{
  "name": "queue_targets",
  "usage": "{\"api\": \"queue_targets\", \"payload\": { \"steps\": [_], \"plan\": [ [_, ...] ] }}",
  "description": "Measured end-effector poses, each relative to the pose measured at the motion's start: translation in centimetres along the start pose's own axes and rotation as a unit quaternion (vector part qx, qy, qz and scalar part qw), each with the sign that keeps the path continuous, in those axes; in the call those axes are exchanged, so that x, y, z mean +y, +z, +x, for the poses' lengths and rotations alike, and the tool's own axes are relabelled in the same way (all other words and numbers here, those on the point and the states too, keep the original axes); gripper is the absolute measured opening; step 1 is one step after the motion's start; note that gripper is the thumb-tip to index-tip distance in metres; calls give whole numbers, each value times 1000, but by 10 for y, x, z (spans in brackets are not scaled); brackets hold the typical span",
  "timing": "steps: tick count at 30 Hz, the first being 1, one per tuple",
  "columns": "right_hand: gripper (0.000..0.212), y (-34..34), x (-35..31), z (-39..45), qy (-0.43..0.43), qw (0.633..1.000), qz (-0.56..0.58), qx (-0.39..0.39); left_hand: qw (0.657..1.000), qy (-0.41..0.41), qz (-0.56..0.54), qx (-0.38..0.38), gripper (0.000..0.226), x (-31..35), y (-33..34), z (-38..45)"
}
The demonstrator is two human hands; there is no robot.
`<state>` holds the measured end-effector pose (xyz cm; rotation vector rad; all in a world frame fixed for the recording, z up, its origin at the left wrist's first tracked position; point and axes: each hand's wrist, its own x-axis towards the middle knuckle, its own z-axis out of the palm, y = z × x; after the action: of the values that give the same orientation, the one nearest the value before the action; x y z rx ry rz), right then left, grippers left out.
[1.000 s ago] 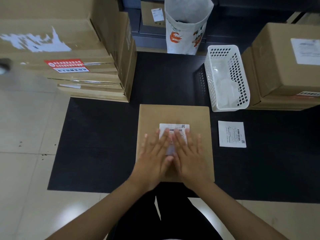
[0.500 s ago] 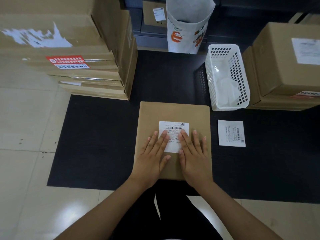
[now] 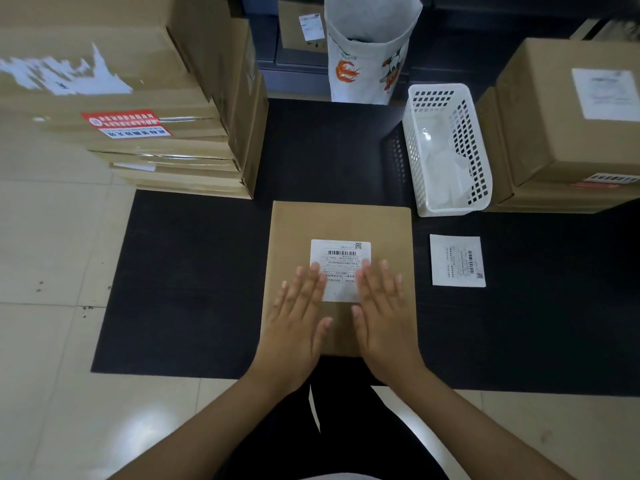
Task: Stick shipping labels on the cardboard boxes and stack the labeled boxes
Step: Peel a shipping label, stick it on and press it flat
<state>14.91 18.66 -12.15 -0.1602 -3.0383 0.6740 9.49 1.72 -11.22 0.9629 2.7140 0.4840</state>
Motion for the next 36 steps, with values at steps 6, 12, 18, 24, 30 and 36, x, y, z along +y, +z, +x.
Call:
{"api": "queue_targets", "payload": {
  "steps": [6,12,18,24,30,36],
  "plan": [
    [56,20,-7,-18,-37,995,-60,-67,997,54,-5,-52,77,4,19,-1],
    [60,15,9,-20,-36,991,-90,-95,991,85,80,-66,67,-17,15,-3],
    [61,7,17,-24,-17,995,-58,-82,993,66,87,-49,56,-33,10,-8],
    [63,7,20,-30,54,995,-61,-60,997,1,64,-52,60,-48,4,-19],
    [63,6,22,-35,84,995,-29,-33,998,7,21,-52,61,-49,6,-20],
    [57,-11,19,-27,167,968,165,94,999,19,18,-30,62,-51,2,-19]
  ]
}}
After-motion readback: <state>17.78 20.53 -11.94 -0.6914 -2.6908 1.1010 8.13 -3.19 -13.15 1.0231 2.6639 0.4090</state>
